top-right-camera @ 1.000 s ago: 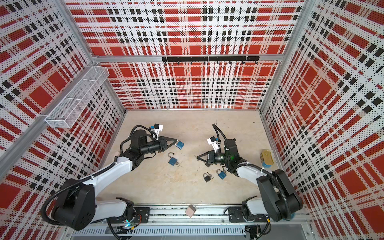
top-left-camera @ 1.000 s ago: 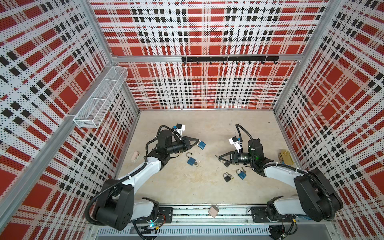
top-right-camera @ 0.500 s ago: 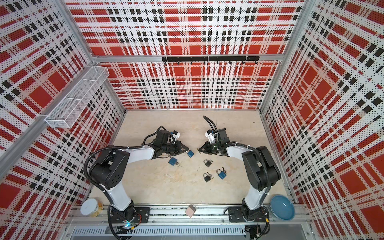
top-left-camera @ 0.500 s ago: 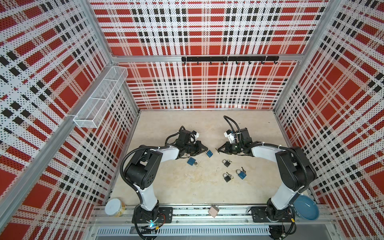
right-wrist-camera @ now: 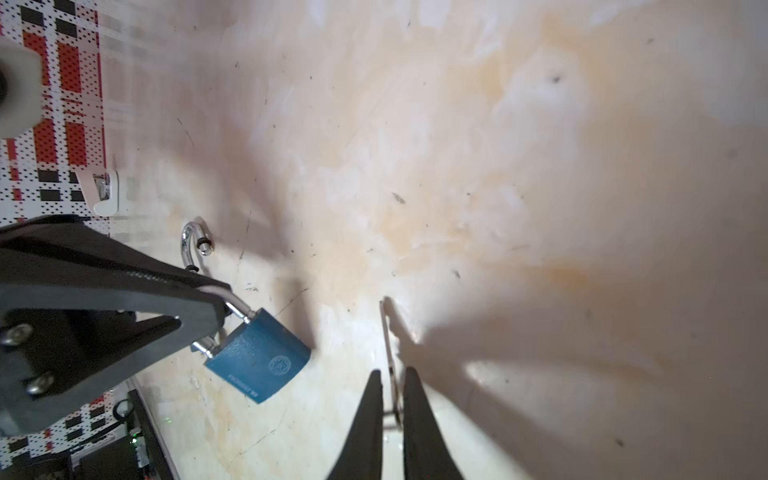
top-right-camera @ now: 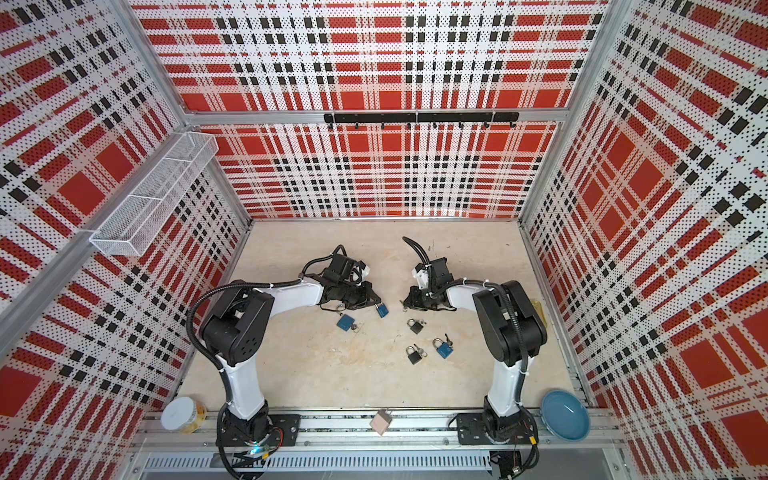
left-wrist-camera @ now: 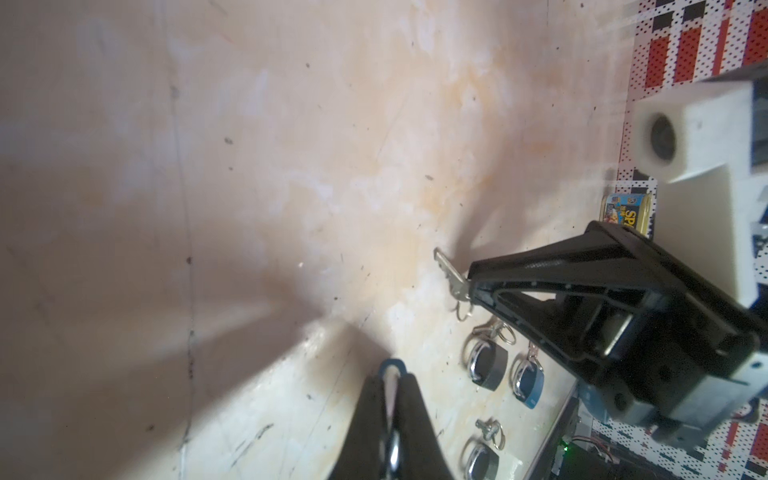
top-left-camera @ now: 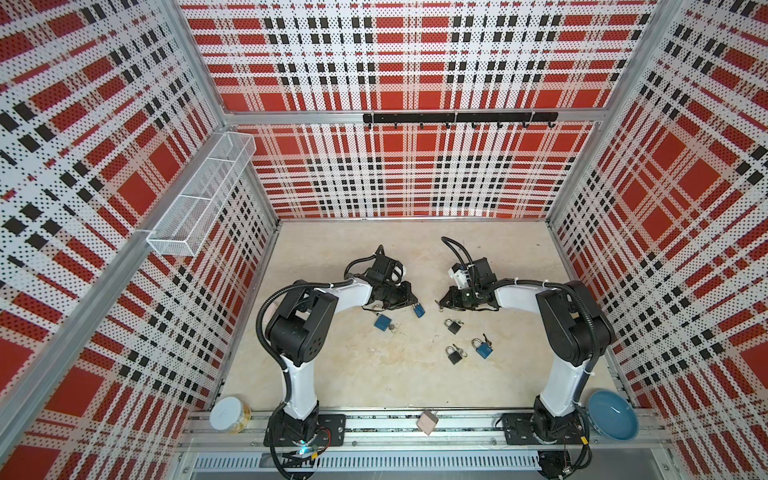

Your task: Lock with the key

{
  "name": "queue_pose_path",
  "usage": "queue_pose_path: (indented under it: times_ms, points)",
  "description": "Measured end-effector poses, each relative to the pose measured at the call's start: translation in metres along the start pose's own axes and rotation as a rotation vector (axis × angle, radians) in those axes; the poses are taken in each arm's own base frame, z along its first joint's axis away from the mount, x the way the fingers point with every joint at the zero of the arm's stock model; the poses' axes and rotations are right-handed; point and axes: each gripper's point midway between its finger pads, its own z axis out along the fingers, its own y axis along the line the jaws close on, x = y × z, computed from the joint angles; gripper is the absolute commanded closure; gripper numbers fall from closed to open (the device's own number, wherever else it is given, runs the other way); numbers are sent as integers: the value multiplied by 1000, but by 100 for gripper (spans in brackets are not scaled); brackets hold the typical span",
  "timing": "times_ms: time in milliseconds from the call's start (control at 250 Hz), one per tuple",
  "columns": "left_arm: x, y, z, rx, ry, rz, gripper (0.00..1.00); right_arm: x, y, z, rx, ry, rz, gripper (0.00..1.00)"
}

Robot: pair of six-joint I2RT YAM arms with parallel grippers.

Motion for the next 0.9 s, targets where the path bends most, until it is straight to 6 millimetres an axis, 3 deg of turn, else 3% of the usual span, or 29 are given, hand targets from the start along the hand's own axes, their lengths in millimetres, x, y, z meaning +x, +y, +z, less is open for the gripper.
queue_pose_path:
  times_ms: [32,260,324,396,540,628,900]
  points:
    - [0,1,0,-8,-2,2,64,0,-1,0,8,0,-3,81]
    - [1,11,-2,-75,0,7,57,1,-2,-9,50,-4,-30,76]
    - [1,14,-5,-100,-5,9,50,-1,3,-14,66,-12,-58,74]
    - [-1,13,-13,-123,-20,21,48,-3,19,-20,76,-22,-117,71]
    - [-13,1,-37,-126,-79,58,46,-1,69,-30,40,-49,-261,69]
    - [-20,-6,-48,-112,-107,74,48,5,91,-33,12,-52,-314,68]
    - [-25,3,-49,-110,-113,54,49,8,95,-33,11,-42,-323,63]
